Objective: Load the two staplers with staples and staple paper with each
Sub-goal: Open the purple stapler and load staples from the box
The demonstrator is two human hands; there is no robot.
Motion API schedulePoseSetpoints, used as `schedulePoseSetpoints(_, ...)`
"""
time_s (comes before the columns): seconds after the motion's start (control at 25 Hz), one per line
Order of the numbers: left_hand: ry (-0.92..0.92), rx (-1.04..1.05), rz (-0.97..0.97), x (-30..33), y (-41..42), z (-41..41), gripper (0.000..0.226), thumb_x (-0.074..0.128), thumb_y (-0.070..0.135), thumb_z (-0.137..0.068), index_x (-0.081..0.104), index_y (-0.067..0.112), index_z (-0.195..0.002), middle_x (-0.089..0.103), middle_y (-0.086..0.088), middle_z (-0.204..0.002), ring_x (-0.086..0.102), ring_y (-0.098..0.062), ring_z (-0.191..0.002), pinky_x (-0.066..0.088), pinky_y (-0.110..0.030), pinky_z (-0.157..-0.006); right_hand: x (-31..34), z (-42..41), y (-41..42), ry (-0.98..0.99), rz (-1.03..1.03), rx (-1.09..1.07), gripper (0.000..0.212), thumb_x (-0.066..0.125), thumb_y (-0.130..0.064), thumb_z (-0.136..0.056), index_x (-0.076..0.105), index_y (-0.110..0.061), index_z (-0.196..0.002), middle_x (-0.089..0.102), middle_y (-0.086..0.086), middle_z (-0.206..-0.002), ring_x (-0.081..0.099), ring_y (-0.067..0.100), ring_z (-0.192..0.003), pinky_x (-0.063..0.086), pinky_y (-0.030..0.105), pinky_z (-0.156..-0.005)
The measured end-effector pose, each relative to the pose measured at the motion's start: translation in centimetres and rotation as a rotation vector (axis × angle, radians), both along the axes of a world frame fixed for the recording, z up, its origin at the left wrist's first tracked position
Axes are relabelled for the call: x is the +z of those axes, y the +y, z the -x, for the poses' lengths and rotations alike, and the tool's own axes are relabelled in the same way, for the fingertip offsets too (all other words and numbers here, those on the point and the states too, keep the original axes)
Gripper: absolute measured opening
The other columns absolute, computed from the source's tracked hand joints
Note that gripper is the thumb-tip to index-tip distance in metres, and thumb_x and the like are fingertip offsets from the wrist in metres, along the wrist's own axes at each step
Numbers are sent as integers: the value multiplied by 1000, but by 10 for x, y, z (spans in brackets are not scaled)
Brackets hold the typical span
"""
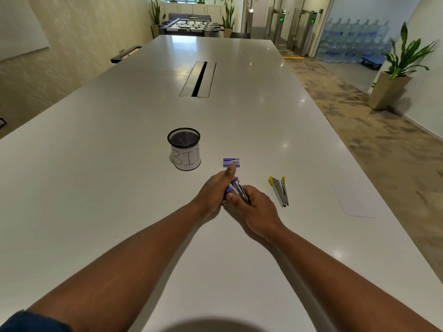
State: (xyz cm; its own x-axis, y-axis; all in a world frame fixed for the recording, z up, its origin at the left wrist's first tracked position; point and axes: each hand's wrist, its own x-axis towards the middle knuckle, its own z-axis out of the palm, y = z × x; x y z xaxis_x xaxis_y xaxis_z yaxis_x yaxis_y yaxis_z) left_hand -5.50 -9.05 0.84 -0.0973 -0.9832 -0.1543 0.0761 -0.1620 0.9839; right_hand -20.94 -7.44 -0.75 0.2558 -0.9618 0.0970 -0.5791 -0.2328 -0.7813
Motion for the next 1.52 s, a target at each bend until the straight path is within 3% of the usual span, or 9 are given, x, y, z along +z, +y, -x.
schedulePoseSetpoints(0.08,-5,57,18,-5,-2,2,48,51,57,-96,65,12,-96,61,7,-64,58,-13,-64,46,-25,-63,-1,0,0,62,37,-7,57,38,-82,-83,56,-28,-84,59,-8,-69,53,10,-63,42,33,-59)
schedulePoseSetpoints(0.16,-1,83,54,-6,-1,2,40,51,49,-97,66,12,-92,63,0,-71,60,-19,-71,49,-33,-71,-2,-2,2,129,70,-15,56,33,-84,-83,47,-30,-76,55,-8,-64,51,9,-59,38,32,-55)
schedulePoseSetpoints(0.28,-61,83,118,-7,0,0,35,49,40,-94,69,15,-81,62,-7,-82,58,-23,-80,47,-41,-78,-4,-5,4,233,116,0,56,26,-83,-85,45,-31,-77,55,-9,-63,53,9,-58,37,31,-54)
schedulePoseSetpoints(0.48,-93,78,107,-11,-1,-3,40,46,43,-96,63,15,-74,59,-5,-72,54,-21,-72,44,-40,-75,-4,-10,4,360,182,4,54,23,-78,-91,41,-30,-74,51,-8,-58,49,8,-52,26,28,-48)
schedulePoseSetpoints(0.68,-174,83,107,-13,-4,-2,38,50,50,-89,57,21,-65,52,-4,-66,45,-25,-67,37,-45,-72,-5,-8,8,311,190,10,54,21,-75,-92,33,-28,-68,45,-7,-53,43,12,-48,23,31,-48)
schedulePoseSetpoints(0.92,-280,64,158,-16,-4,-3,48,54,47,-94,44,7,-69,49,-13,-67,46,-26,-66,39,-43,-68,-1,-8,14,278,227,26,43,29,-63,-99,26,-35,-67,40,-9,-51,39,9,-45,19,25,-48)
schedulePoseSetpoints(1.04,-329,71,184,-16,-4,-4,47,51,42,-99,44,5,-70,49,-8,-65,46,-25,-65,40,-42,-67,-3,-9,14,316,229,30,42,35,-56,-103,27,-34,-68,40,-9,-54,39,9,-47,20,26,-48)
schedulePoseSetpoints(1.24,-359,84,206,-15,-3,-3,39,48,37,-102,47,16,-69,50,-3,-65,46,-24,-67,41,-42,-69,-4,-10,14,329,230,29,45,27,-61,-99,40,-24,-77,41,-8,-55,40,11,-49,22,30,-48)
schedulePoseSetpoints(1.52,-401,90,232,-17,-3,-3,40,47,34,-103,45,12,-69,47,4,-61,45,-20,-63,40,-41,-66,-2,-9,15,319,210,36,40,32,-57,-102,29,-32,-70,41,-9,-54,39,10,-48,21,29,-48)
